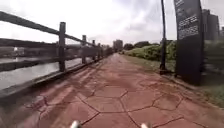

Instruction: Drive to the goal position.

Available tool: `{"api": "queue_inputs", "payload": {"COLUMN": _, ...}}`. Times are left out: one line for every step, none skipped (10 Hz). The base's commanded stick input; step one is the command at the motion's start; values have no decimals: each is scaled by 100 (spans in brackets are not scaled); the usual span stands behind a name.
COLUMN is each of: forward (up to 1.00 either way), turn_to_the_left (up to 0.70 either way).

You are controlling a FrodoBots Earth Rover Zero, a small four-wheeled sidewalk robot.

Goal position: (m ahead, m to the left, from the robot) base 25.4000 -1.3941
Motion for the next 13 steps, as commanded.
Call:
{"api": "queue_inputs", "payload": {"forward": 70, "turn_to_the_left": 0}}
{"api": "queue_inputs", "payload": {"forward": 70, "turn_to_the_left": 0}}
{"api": "queue_inputs", "payload": {"forward": 70, "turn_to_the_left": 0}}
{"api": "queue_inputs", "payload": {"forward": 70, "turn_to_the_left": 0}}
{"api": "queue_inputs", "payload": {"forward": 70, "turn_to_the_left": 0}}
{"api": "queue_inputs", "payload": {"forward": 70, "turn_to_the_left": 0}}
{"api": "queue_inputs", "payload": {"forward": 70, "turn_to_the_left": 0}}
{"api": "queue_inputs", "payload": {"forward": 70, "turn_to_the_left": 0}}
{"api": "queue_inputs", "payload": {"forward": 70, "turn_to_the_left": 0}}
{"api": "queue_inputs", "payload": {"forward": 70, "turn_to_the_left": 0}}
{"api": "queue_inputs", "payload": {"forward": 70, "turn_to_the_left": 0}}
{"api": "queue_inputs", "payload": {"forward": 70, "turn_to_the_left": 0}}
{"api": "queue_inputs", "payload": {"forward": 70, "turn_to_the_left": 0}}
